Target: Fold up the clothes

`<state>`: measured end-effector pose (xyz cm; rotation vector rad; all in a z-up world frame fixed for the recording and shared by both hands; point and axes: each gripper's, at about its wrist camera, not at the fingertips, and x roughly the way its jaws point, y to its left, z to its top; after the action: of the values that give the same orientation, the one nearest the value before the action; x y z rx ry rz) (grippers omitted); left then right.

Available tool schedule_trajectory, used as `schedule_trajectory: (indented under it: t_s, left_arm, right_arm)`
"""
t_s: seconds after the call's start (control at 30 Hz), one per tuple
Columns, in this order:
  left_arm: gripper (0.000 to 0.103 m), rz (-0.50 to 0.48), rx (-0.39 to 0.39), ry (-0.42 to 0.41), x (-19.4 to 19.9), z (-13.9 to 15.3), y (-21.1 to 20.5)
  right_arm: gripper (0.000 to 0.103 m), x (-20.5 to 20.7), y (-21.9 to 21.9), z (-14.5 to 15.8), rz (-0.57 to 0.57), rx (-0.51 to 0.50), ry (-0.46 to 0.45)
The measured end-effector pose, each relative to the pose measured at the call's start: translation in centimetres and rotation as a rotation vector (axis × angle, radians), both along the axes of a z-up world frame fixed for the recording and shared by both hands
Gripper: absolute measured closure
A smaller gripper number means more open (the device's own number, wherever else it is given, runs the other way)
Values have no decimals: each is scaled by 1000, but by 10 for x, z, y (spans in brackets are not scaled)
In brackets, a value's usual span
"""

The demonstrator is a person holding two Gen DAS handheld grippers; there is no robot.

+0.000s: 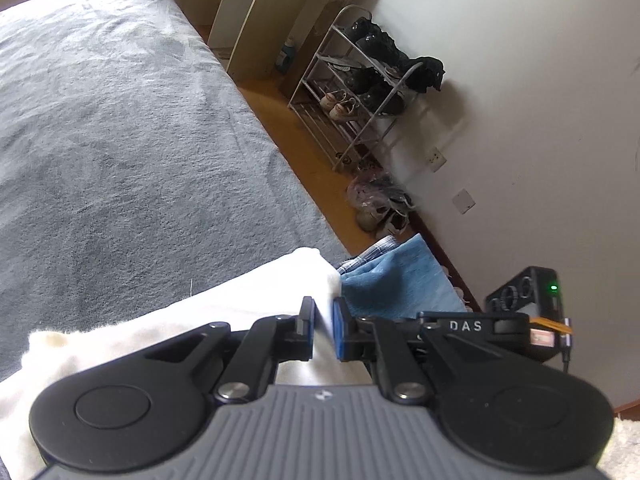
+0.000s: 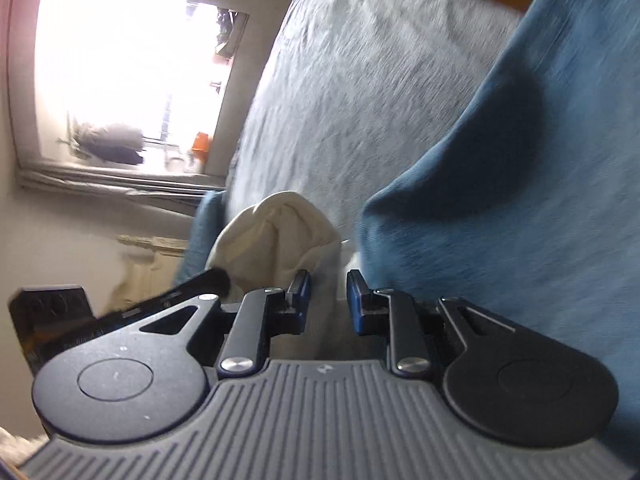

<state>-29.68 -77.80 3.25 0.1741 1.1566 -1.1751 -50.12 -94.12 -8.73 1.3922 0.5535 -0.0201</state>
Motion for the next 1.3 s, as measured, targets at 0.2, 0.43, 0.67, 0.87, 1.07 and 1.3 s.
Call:
schedule_trajectory:
  t_s: [0.2, 0.43, 0.67, 0.87, 1.07, 1.3]
  left_arm:
    - [93, 6, -13, 5, -1, 1, 1]
    - [93, 4, 11, 27, 2, -12, -7]
    - [92, 6, 47, 95, 9, -33, -14]
    - [90, -1, 61, 100, 8, -43, -22]
    - [53, -44, 55, 73, -8, -29, -29]
    - [46, -31, 23, 31, -39, 4, 8]
  right_arm:
    - [89, 7, 3, -1, 17, 54, -65]
    - [93, 22, 56, 63, 300, -729, -89]
    - [91, 2, 77, 79, 473, -1109, -134]
    - [91, -31, 33, 79, 332, -853, -85]
    - [91, -45, -3, 51, 64, -517, 0]
    - [91, -34, 0, 59, 6, -444, -70]
